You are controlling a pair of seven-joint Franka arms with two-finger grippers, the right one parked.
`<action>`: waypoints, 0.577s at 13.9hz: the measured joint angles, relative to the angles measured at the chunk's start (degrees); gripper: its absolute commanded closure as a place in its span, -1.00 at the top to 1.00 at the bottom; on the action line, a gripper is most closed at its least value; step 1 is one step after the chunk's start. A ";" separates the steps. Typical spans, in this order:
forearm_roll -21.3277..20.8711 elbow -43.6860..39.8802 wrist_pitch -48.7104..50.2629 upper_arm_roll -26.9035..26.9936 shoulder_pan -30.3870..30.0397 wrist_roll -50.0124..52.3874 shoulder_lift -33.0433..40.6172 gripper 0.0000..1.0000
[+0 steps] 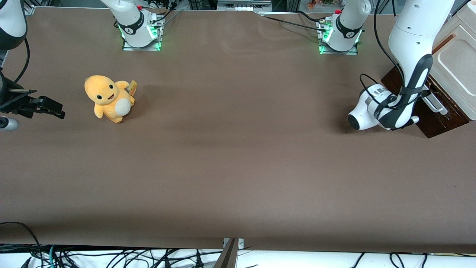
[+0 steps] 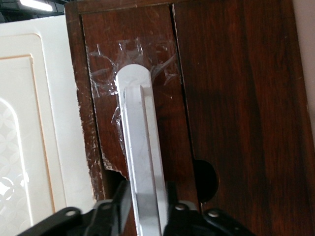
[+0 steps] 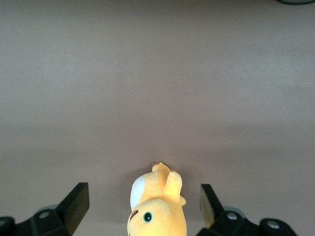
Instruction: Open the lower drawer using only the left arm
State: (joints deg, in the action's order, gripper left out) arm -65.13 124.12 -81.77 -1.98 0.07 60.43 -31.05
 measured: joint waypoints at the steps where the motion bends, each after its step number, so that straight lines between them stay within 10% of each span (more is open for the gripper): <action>1: 0.01 0.00 0.00 -0.01 0.17 0.07 0.00 -0.52; 8: 0.10 -0.03 0.15 -0.03 0.35 2.15 0.00 -0.89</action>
State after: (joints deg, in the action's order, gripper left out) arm -65.04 124.09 -81.62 -2.01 0.42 62.57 -31.05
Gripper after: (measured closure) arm 0.811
